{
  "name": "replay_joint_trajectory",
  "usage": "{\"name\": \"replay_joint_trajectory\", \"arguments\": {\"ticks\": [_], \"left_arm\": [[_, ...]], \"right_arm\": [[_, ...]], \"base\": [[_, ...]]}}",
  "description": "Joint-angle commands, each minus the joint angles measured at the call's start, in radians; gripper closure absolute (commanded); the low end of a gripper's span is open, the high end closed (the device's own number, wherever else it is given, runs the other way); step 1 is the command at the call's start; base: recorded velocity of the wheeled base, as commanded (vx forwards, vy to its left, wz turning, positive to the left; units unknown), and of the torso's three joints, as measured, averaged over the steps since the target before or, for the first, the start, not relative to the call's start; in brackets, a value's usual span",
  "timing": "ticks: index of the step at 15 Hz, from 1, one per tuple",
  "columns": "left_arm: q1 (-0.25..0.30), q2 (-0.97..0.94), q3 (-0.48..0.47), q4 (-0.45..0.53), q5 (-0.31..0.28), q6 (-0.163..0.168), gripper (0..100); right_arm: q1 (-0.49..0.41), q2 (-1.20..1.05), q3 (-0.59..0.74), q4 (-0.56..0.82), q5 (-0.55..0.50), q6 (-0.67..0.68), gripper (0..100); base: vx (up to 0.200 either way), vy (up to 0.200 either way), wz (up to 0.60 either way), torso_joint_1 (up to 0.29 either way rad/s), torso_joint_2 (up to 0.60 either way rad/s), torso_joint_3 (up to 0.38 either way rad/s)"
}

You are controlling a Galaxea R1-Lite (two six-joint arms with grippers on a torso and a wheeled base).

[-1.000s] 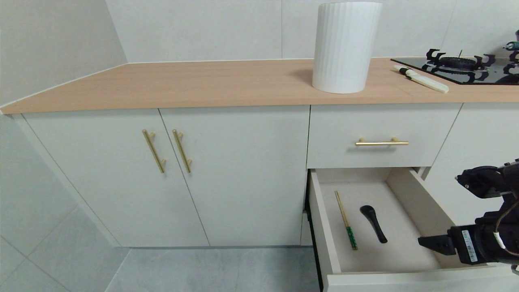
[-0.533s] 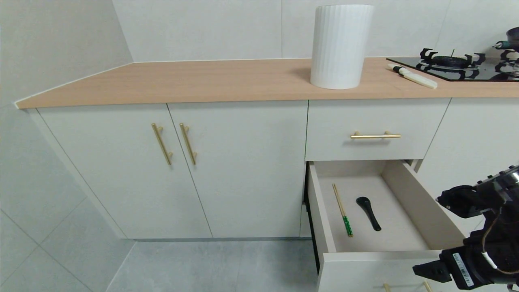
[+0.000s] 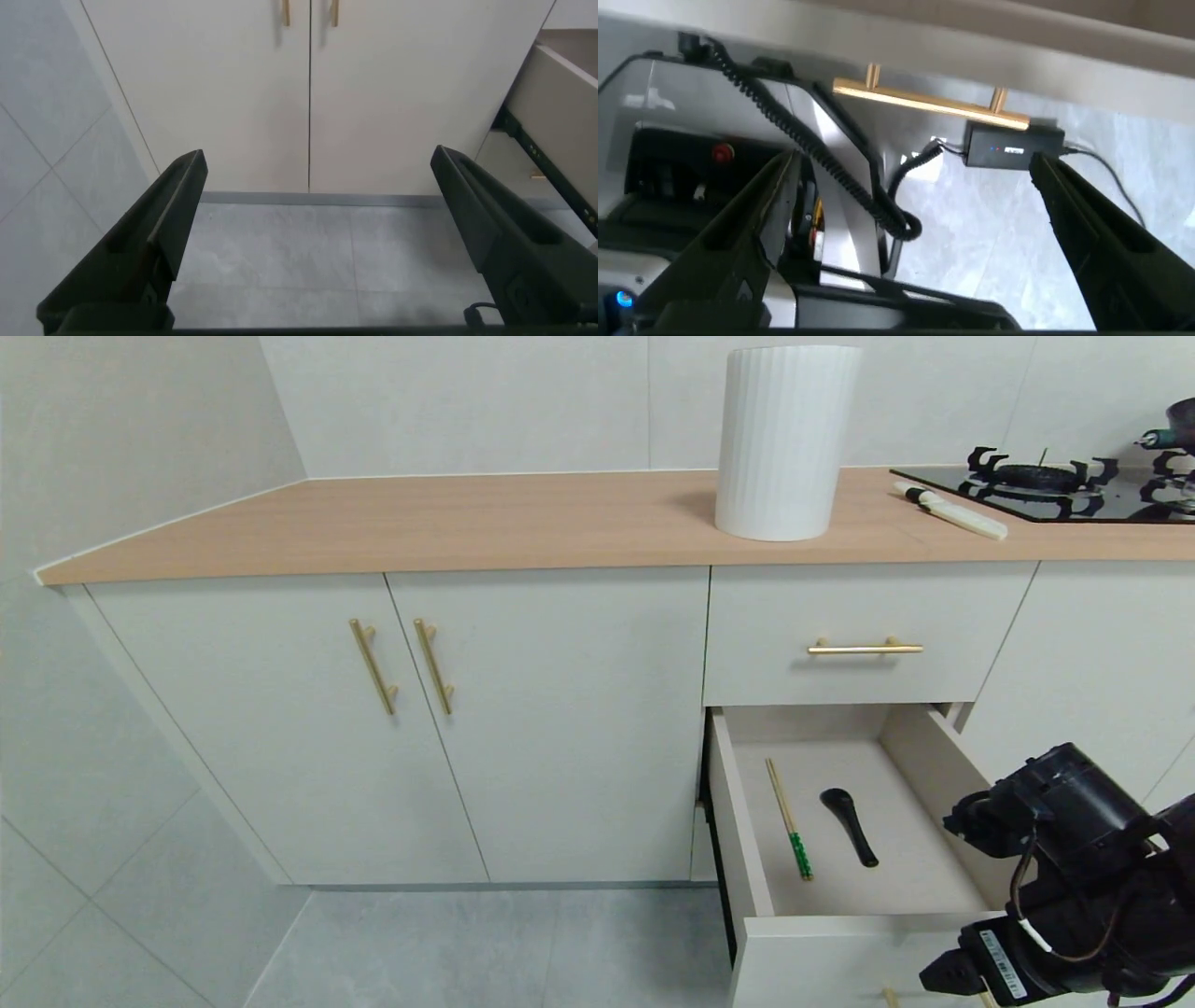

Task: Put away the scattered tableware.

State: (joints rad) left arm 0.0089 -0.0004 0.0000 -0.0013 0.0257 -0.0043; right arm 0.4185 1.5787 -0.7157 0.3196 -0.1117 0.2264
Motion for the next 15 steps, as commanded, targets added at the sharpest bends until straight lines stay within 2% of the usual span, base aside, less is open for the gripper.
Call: {"name": "replay_joint_trajectory", "arguments": {"ticks": [1,11,15], "left_arm": [[0.0,0.0,0.0,0.0,0.0,0.0,0],[0.0,0.0,0.0,0.0,0.0,0.0,0],[0.0,0.0,0.0,0.0,0.0,0.0,0]], "right_arm": [[-0.001,0.053,0.002,-0.027,-0.002,0.016,0],[-0.032,0.124,0.013,-0.22,-0.025,0.047,0],[-0.06,0.196,0.019,-0.35,-0.045,0.047,0]], "base": [[0.0,0.0,0.0,0.0,0.0,0.0],[0.0,0.0,0.0,0.0,0.0,0.0],[0.0,0.0,0.0,0.0,0.0,0.0]]}}
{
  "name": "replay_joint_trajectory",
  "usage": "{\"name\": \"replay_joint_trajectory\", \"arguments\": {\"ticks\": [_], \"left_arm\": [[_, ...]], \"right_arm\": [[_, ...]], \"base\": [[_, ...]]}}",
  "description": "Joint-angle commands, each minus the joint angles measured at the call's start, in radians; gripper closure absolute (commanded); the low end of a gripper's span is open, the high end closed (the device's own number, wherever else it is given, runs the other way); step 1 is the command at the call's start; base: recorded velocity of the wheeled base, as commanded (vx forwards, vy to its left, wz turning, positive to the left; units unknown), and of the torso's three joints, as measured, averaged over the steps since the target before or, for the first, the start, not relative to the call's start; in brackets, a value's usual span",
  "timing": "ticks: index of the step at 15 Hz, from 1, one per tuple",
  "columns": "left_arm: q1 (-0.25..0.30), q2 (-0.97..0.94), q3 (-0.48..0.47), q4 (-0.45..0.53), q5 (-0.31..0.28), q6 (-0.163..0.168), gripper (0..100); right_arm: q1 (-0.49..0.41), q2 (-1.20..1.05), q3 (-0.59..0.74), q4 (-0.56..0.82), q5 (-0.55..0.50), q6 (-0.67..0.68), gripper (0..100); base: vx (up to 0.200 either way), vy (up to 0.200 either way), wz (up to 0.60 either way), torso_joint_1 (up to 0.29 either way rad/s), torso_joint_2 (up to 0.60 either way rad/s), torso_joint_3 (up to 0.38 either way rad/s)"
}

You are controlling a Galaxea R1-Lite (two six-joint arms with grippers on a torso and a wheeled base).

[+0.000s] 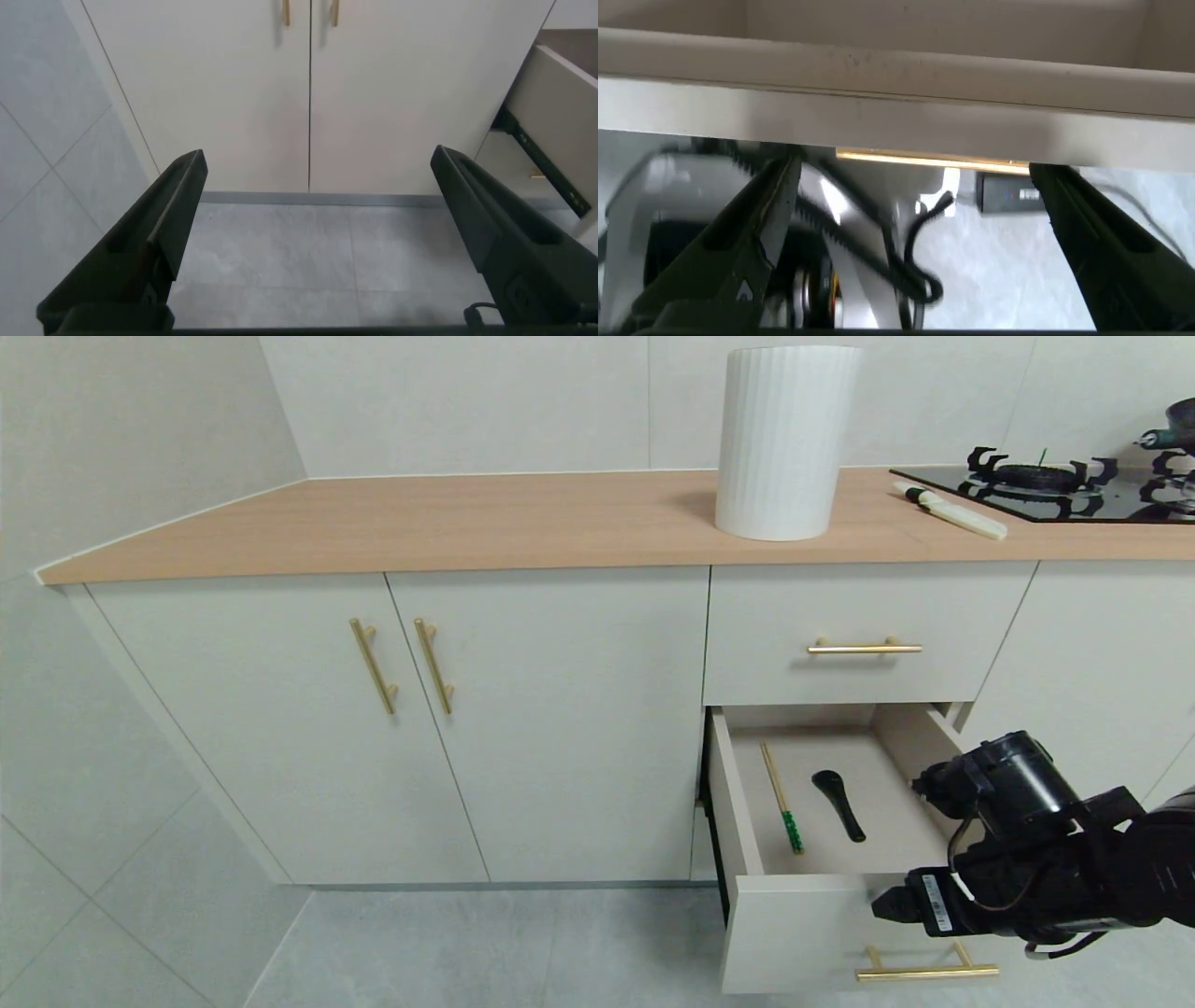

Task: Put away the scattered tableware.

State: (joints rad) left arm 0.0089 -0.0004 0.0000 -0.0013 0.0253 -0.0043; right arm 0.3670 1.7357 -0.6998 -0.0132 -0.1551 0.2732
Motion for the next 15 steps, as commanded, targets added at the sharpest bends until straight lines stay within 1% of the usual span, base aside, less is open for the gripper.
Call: {"name": "replay_joint_trajectory", "arguments": {"ticks": [1,3,6,10,11,13,15], "left_arm": [[0.0,0.0,0.0,0.0,0.001,0.0,0],[0.0,0.0,0.0,0.0,0.001,0.0,0],[0.0,0.0,0.0,0.0,0.002,0.0,0],[0.0,0.0,0.0,0.0,0.001,0.0,0],[0.0,0.0,0.0,0.0,0.001,0.0,0],[0.0,0.0,0.0,0.0,0.001,0.0,0],[0.0,0.0,0.0,0.0,0.001,0.0,0]], "right_arm": [[-0.017,0.051,0.003,-0.047,-0.001,-0.002,0],[-0.026,0.074,-0.004,-0.08,-0.001,-0.003,0],[-0.048,0.143,-0.047,-0.226,-0.003,-0.015,0],[-0.076,0.22,-0.139,-0.24,-0.004,-0.037,0],[-0.083,0.246,-0.184,-0.24,-0.004,-0.037,0],[-0.088,0.272,-0.21,-0.258,-0.014,-0.037,0],[-0.105,0.327,-0.224,-0.38,-0.044,-0.04,0]], "base": [[0.0,0.0,0.0,0.0,0.0,0.0],[0.0,0.0,0.0,0.0,0.0,0.0],[0.0,0.0,0.0,0.0,0.0,0.0],[0.0,0.0,0.0,0.0,0.0,0.0],[0.0,0.0,0.0,0.0,0.0,0.0],[0.0,0.0,0.0,0.0,0.0,0.0],[0.0,0.0,0.0,0.0,0.0,0.0]]}}
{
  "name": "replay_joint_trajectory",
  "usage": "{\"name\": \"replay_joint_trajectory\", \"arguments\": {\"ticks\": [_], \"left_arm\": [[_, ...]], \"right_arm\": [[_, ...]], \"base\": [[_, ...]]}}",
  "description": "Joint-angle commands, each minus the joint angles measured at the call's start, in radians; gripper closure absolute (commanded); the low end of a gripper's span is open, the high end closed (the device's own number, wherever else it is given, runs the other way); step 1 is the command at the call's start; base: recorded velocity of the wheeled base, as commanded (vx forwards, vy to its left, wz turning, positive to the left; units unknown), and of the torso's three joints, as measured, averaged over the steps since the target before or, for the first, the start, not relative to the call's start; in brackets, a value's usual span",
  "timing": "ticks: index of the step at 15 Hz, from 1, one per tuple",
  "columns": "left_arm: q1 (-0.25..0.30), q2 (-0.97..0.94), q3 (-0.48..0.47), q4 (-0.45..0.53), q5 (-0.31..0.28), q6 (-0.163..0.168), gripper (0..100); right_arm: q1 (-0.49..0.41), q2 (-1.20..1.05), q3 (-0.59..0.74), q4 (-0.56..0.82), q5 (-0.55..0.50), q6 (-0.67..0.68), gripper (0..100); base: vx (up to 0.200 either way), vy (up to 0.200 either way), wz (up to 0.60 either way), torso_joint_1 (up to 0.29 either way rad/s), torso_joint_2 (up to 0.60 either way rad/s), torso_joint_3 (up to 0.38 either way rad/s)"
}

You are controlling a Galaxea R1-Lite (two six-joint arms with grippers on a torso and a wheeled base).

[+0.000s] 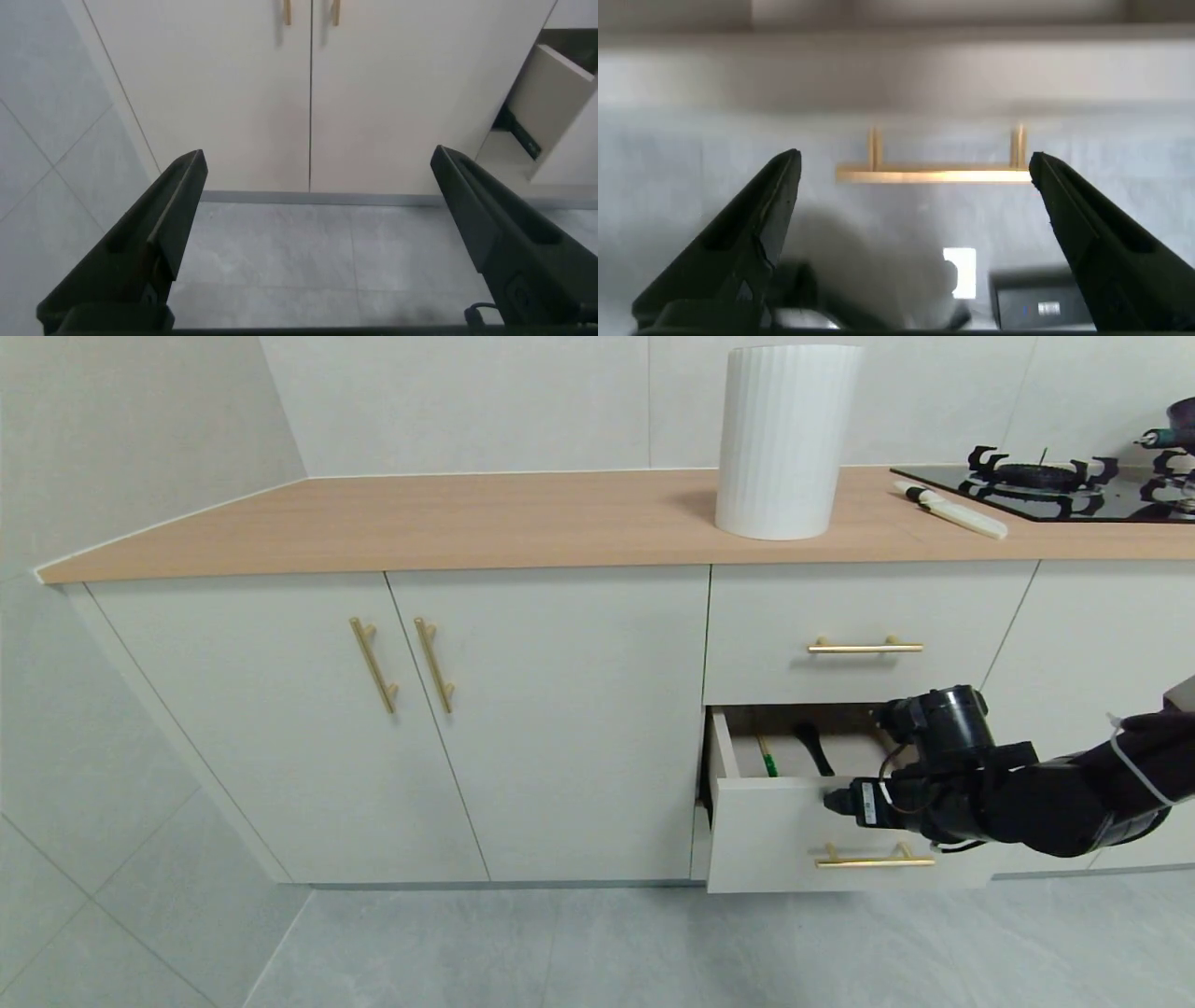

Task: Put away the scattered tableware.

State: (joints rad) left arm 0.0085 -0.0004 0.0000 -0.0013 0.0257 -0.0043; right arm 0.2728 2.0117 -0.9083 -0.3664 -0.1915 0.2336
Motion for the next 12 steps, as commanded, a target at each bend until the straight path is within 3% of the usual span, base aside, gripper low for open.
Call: {"name": "replay_joint_trajectory", "arguments": {"ticks": [1,3,7,10,12], "left_arm": [[0.001,0.0,0.0,0.0,0.0,0.0,0],[0.001,0.0,0.0,0.0,0.0,0.0,0],[0.001,0.0,0.0,0.0,0.0,0.0,0],[0.001,0.0,0.0,0.0,0.0,0.0,0],[0.001,0.0,0.0,0.0,0.0,0.0,0]], "right_arm": [[-0.01,0.052,-0.015,-0.026,-0.008,0.0,0],[-0.038,0.116,-0.046,-0.164,-0.017,-0.08,0],[-0.041,0.163,-0.098,-0.21,-0.019,-0.082,0],[-0.053,0.226,-0.096,-0.382,-0.026,-0.086,0],[-0.064,0.234,-0.098,-0.407,-0.036,-0.085,0]], "base": [[0.0,0.0,0.0,0.0,0.0,0.0],[0.0,0.0,0.0,0.0,0.0,0.0],[0.0,0.0,0.0,0.0,0.0,0.0],[0.0,0.0,0.0,0.0,0.0,0.0],[0.0,0.0,0.0,0.0,0.0,0.0]]}}
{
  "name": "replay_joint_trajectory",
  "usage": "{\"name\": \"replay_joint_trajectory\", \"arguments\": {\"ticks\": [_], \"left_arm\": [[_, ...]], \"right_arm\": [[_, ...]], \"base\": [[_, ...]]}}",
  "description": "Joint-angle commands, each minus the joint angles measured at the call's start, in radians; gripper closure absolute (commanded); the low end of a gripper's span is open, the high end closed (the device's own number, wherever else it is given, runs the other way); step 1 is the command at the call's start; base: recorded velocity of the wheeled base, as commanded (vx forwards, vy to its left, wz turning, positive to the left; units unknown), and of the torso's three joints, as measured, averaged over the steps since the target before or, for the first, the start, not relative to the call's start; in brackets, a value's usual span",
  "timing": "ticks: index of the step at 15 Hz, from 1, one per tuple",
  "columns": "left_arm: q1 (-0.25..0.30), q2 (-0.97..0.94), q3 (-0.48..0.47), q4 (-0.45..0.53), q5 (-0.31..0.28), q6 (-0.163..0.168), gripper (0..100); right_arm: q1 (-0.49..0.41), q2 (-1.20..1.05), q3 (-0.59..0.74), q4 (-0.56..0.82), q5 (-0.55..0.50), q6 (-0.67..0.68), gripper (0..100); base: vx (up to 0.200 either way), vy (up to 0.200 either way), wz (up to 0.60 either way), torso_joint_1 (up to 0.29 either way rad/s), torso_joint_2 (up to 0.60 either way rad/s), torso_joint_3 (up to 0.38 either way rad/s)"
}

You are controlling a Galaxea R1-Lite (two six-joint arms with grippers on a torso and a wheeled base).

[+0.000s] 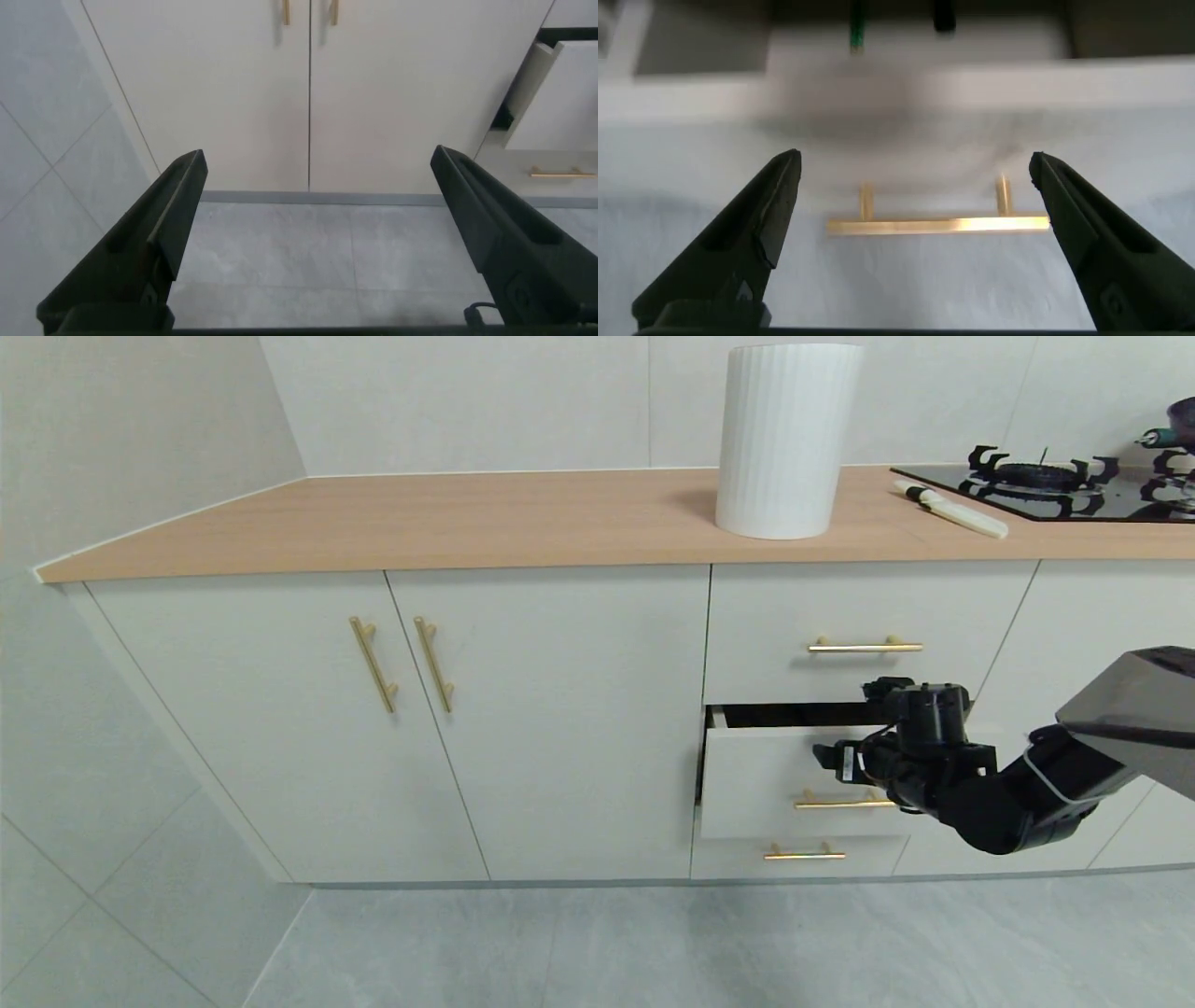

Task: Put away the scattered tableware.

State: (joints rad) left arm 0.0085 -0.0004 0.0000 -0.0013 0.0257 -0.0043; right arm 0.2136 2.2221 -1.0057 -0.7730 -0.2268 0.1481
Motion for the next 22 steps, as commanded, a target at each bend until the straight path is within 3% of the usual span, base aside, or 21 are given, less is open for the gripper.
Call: {"name": "replay_joint_trajectory", "arguments": {"ticks": [1,9,22], "left_arm": [[0.001,0.0,0.0,0.0,0.0,0.0,0],[0.001,0.0,0.0,0.0,0.0,0.0,0],[0.001,0.0,0.0,0.0,0.0,0.0,0]], "right_arm": [[-0.011,0.025,-0.001,-0.003,0.0,0.002,0],[-0.014,0.152,-0.083,-0.2,-0.088,0.007,0],[-0.039,0.234,-0.208,-0.285,-0.157,0.018,0]], "base": [[0.0,0.0,0.0,0.0,0.0,0.0],[0.0,0.0,0.0,0.0,0.0,0.0],[0.0,0.0,0.0,0.0,0.0,0.0]]}}
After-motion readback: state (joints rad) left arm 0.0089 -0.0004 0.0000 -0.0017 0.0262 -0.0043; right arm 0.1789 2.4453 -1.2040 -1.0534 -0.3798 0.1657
